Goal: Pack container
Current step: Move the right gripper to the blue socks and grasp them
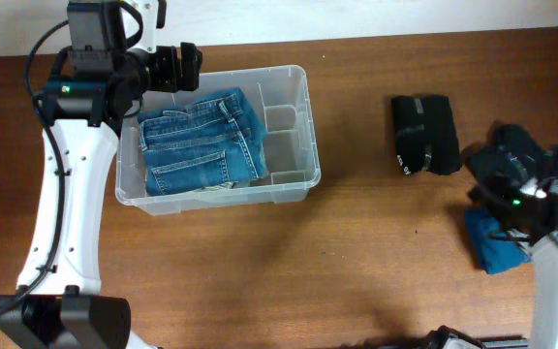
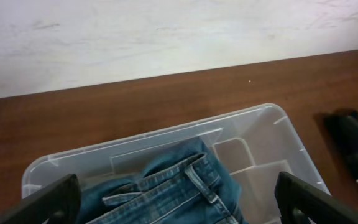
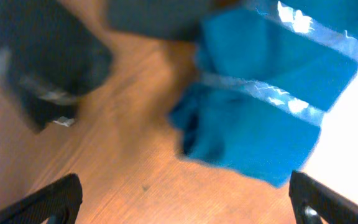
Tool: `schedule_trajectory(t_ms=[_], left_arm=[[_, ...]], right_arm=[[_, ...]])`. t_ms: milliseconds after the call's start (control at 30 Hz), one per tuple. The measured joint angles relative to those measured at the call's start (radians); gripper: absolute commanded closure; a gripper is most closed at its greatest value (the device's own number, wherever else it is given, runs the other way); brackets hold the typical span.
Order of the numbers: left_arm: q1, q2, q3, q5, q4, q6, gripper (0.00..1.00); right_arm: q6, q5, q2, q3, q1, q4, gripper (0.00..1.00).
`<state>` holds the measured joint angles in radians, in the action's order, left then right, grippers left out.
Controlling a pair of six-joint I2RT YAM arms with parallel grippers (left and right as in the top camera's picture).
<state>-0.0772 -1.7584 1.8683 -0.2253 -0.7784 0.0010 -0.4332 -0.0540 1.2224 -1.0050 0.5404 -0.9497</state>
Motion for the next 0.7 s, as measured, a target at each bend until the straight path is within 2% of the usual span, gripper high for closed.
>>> schedule_trajectory(t_ms=[100,267,433,567,600,633,700], left_arm=[[0.0,0.0,0.0,0.024,0.0,0.0,0.01],[0.0,0.0,0.0,0.044,0.0,0.003,0.01],[0.0,0.0,0.0,0.058,0.0,0.003,0.01],[0.0,0.0,0.0,0.061,0.0,0.003,0.01],[0.0,0.0,0.0,0.061,0.0,0.003,0.01],[0.0,0.0,0.0,0.062,0.0,0.003,0.01],[0.0,0.0,0.0,0.062,0.0,0.003,0.01]], right_arm=[[-0.031,-0.011,0.117,0.0,0.141,-0.005,0.01],[-0.034,-0.061,0.256,0.0,0.26,0.049,0.01],[-0.021,-0.103,0.391,0.0,0.296,0.115,0.03],[0.01,-0.155,0.476,-0.024,0.296,0.128,0.53],[0.018,-0.158,0.481,-0.031,0.296,0.124,0.58],[0.03,-0.158,0.484,-0.035,0.296,0.12,0.59],[0.055,-0.157,0.484,-0.039,0.299,0.114,0.77]])
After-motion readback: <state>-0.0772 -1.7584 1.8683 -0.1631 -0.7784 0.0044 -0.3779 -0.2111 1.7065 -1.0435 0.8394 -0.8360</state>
